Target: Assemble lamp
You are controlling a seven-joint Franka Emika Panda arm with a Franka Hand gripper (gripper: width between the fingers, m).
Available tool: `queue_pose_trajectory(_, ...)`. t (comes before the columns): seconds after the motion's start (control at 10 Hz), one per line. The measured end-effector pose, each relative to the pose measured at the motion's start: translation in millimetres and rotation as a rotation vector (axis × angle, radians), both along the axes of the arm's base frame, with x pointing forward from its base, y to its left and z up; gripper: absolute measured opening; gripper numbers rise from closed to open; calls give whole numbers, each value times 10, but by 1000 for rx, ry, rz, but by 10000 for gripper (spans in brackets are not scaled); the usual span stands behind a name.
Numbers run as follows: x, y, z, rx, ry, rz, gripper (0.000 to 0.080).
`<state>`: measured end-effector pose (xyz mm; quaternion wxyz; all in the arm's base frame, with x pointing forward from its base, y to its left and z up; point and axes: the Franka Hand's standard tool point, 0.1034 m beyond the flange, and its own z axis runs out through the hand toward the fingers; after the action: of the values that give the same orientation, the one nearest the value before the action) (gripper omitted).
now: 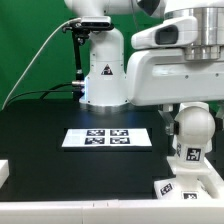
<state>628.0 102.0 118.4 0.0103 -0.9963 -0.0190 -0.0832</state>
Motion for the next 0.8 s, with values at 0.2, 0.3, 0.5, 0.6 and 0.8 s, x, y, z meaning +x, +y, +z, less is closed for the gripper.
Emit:
queue_pose_trajectory(0.2, 11, -70, -9, 57, -1, -268, 574)
queue_pose_trajectory(0.3, 12, -87, -15, 74, 5, -327, 574)
queue_pose_trajectory(0.5, 11, -116, -18, 97, 11, -450, 574)
queue_pose_trajectory(0.6, 9, -125, -18, 108, 15, -505, 574)
queue_pose_trajectory(0.8, -15, -134, -23, 141, 41, -707, 575)
